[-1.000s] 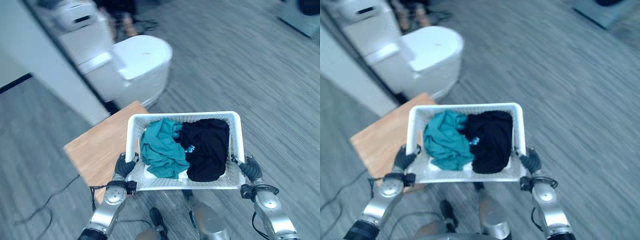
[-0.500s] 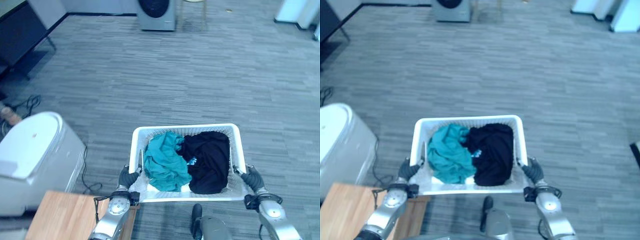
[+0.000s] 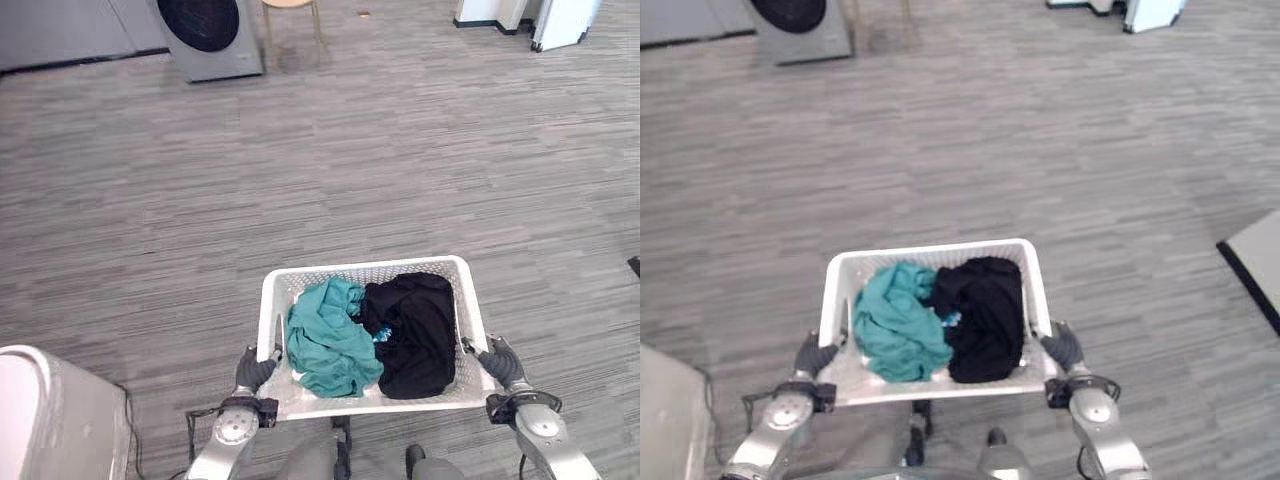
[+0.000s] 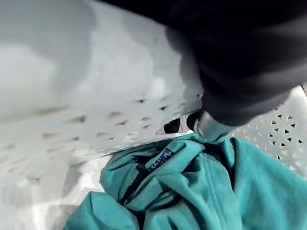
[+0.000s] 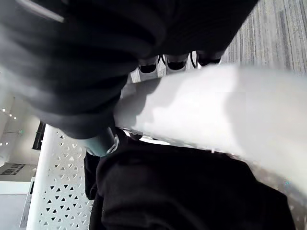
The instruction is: Grab the laundry basket,head to the washer,open it,put in the laundry and shut it.
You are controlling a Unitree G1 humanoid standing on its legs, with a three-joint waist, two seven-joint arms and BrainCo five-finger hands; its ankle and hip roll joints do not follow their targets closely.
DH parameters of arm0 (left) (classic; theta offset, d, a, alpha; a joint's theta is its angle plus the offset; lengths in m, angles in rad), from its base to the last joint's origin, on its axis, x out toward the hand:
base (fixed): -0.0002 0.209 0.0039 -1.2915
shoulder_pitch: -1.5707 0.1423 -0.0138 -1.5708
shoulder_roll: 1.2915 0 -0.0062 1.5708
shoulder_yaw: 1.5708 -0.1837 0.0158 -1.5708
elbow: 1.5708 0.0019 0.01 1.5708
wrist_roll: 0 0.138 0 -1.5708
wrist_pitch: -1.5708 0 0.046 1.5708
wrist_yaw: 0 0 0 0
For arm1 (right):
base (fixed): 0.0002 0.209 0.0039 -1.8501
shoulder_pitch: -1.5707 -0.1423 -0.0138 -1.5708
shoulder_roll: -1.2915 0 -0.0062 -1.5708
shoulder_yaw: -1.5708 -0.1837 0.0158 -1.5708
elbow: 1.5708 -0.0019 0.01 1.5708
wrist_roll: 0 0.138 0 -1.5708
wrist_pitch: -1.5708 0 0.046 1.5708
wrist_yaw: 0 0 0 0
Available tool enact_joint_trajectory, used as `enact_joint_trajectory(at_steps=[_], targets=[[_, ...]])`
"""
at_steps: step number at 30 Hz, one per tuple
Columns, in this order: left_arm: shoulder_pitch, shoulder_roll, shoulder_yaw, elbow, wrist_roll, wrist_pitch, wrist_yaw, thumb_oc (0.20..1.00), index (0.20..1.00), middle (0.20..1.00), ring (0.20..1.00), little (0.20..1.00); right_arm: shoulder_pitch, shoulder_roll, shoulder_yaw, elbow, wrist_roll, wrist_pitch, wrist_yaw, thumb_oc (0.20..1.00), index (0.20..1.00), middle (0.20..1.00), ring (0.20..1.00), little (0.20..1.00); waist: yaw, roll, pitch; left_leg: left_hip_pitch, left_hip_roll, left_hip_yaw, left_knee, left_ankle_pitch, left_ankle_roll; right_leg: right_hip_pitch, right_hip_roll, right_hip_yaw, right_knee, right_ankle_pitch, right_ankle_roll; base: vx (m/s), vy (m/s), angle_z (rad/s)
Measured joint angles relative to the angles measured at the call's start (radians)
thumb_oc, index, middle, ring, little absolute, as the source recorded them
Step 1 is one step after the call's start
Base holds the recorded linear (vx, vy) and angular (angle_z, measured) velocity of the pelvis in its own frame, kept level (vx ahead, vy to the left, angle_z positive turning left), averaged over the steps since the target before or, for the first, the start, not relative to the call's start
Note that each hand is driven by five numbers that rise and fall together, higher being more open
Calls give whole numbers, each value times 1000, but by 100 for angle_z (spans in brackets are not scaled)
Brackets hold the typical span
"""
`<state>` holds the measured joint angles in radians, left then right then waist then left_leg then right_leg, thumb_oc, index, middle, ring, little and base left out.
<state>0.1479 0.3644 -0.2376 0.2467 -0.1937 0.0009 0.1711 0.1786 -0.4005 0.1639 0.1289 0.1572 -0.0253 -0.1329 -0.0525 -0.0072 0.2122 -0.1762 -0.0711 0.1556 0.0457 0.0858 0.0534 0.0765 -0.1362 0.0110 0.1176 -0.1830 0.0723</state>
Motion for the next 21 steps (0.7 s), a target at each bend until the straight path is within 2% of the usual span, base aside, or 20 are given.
enact_joint_trajectory(at_steps=[1,2,3,4,5,6,7,9,10,12,14,15,18,19,20,21], targets=[[-4,1,0,-1,0,0,0,200,200,200,200,200,-3,3,0,-2,-1,0,0,200,200,200,200,200,-3,0,0,13,-9,-1,-3,-11,8,-1,1,0,23,-3,0,451,139,-39],[-14,5,0,-1,0,1,1,200,200,200,200,200,-5,5,0,-4,-1,1,0,200,200,200,200,200,-4,-6,3,36,-19,0,-10,-34,37,-15,5,5,84,-1,19,186,53,-31],[-20,14,6,-2,0,0,2,200,200,200,200,200,-20,9,0,-6,-3,2,0,200,200,200,200,200,13,-2,8,73,-21,10,-23,-37,49,-100,6,-2,287,-39,51,188,52,-31],[-24,18,6,-2,0,-1,2,200,200,200,200,200,-27,14,0,-13,-4,2,0,200,200,200,200,200,11,2,12,93,-21,19,-34,-29,53,-140,1,-13,378,-45,58,213,33,-38],[-29,24,15,-7,0,-4,3,200,200,200,200,200,-33,18,0,-30,-16,2,-1,200,200,200,200,200,12,4,13,125,-22,30,-61,-30,50,-206,10,-26,437,-56,44,144,13,-17],[-34,27,17,-9,0,-10,4,200,200,200,200,200,-35,18,-2,-41,-30,2,-1,200,200,200,200,200,11,7,17,139,-22,24,-71,-49,36,-254,11,-55,438,-63,32,229,4,-19],[-37,29,19,-11,0,-11,5,200,200,200,200,200,-43,19,-3,-40,-32,1,-1,200,200,200,200,200,8,12,20,147,-19,35,-75,-39,48,-277,11,-91,418,-65,26,175,-28,1],[-42,29,20,-12,0,-17,5,200,200,200,200,200,-47,16,-4,-40,-32,2,-1,200,200,200,200,200,-4,14,22,172,-21,29,-93,-70,29,-363,15,-132,341,-57,25,275,-77,8],[-42,28,21,-10,0,-17,5,200,200,200,200,200,-49,16,-5,-39,-32,2,-1,200,200,200,200,200,-4,16,23,177,-21,30,-100,-68,33,-381,13,-158,277,-34,27,286,-112,4],[-42,28,22,-6,0,-16,5,200,200,200,200,200,-49,16,-6,-33,-32,5,0,200,200,200,200,200,-7,17,24,188,-21,23,-101,-78,33,-413,8,-173,162,28,27,298,-127,9],[-42,14,21,31,0,-17,5,200,200,200,200,200,-51,18,-2,-23,-36,8,3,200,200,200,200,200,-5,21,27,217,-21,17,-97,-118,18,-425,-9,-205,-44,141,46,401,-202,7],[-40,-10,25,50,0,-17,5,200,200,200,200,200,-51,18,-2,-1,-39,8,3,200,200,200,200,200,-17,30,33,249,-24,-2,-92,-148,16,-421,-37,-212,-174,209,46,373,-200,24],[-29,-35,26,59,0,-16,5,200,200,200,200,200,-42,18,-2,18,-39,17,4,200,200,200,200,200,-35,36,37,312,-23,-37,-86,-191,-3,-414,-68,-200,-188,242,45,423,-234,46],[-20,-45,25,59,0,-16,6,200,200,200,200,200,-12,19,-10,14,-38,16,5,200,200,200,200,200,-53,33,35,363,-16,-83,-78,-227,-23,-373,-76,-154,-132,238,50,438,-288,70],[-13,-63,25,60,0,-15,7,200,200,200,200,200,-10,7,-12,16,-38,17,6,200,200,200,200,200,-56,49,36,394,4,-93,-82,-241,-42,-365,-60,-136,-108,299,49,440,-292,69],[-6,-76,19,60,0,-16,7,200,200,200,200,200,-24,-1,-20,31,-39,12,9,200,200,200,200,200,-56,79,33,395,44,-95,-53,-251,-61,-366,-36,-140,-55,319,47,390,-307,39]])
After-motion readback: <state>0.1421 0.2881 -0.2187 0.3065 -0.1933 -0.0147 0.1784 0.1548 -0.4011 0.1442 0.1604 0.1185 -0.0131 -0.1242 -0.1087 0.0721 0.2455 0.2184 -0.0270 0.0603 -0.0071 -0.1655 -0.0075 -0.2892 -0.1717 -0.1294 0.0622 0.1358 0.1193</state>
